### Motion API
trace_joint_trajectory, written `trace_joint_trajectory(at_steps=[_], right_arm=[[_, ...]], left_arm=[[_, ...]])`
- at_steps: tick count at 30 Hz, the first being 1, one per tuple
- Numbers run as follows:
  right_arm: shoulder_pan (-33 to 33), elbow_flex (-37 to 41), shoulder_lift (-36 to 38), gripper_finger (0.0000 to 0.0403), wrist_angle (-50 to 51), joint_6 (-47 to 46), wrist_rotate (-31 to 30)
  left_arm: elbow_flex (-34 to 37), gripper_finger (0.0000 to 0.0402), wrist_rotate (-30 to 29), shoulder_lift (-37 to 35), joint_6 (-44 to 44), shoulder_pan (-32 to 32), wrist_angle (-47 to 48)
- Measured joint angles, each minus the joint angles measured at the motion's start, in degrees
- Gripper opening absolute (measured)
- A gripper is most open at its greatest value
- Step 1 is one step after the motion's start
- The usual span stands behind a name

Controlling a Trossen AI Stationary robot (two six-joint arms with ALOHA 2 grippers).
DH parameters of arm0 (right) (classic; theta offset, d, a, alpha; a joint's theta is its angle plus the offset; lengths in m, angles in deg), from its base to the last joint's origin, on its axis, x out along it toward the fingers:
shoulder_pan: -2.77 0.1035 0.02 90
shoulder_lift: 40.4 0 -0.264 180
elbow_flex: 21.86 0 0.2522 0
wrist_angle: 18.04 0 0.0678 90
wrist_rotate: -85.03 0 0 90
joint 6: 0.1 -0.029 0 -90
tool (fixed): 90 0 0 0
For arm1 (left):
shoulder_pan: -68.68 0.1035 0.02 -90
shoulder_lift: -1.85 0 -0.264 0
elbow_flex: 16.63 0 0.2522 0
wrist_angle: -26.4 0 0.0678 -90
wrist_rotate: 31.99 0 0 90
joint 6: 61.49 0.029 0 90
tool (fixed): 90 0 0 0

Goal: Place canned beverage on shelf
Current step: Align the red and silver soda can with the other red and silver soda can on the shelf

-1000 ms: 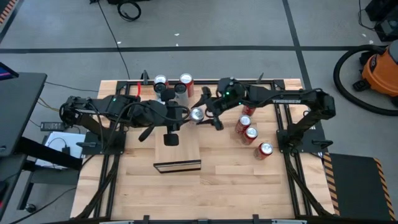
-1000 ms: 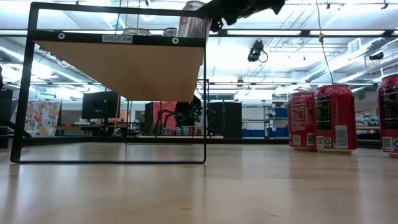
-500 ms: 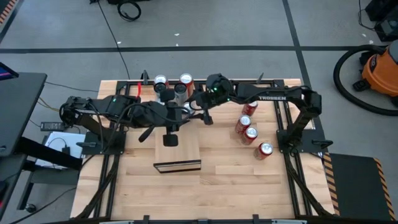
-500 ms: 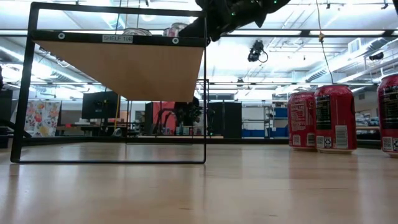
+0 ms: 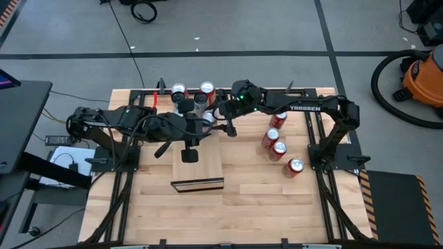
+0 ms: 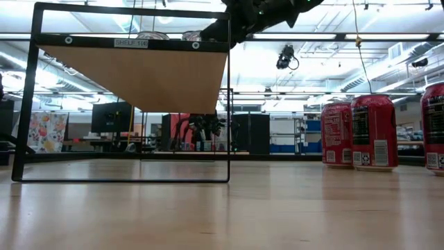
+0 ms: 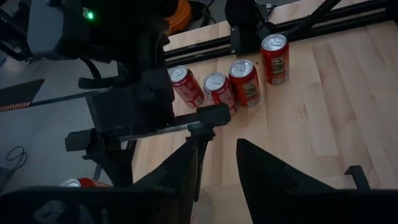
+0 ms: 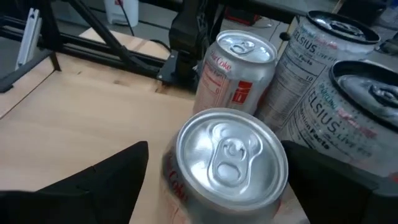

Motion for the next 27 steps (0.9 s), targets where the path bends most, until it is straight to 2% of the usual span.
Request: trace_joint_trajectory(at_steps=[8,18,20,24,27], right_arm=[[0.05,0.04,2.99,0.0375,0.54,0.38,-0.37],[0.42,0.51,6.71,0.0373,10.92,0.64,-1.03],[0.42,2.45,6.75,0.0373,10.04,-0.01,-1.99],[0.83,8.18,6.73,0.0373,4.46,-0.07,-7.96],[1.25,11.74,6.73,0.0373,-1.09,-0.49,-7.91]], left_arm=[[0.00,0.0121,-0.01,0.00,-0.08,0.00,0.74],[0.00,0.0121,-0.01,0.00,-0.58,-0.12,1.25],[0.00,0.0121,-0.01,0.00,-0.88,-0.12,1.27],[0.00,0.0121,-0.01,0.00,-1.29,-0.11,1.33],[0.00,0.0121,-0.01,0.00,-1.31,-0.11,1.53]])
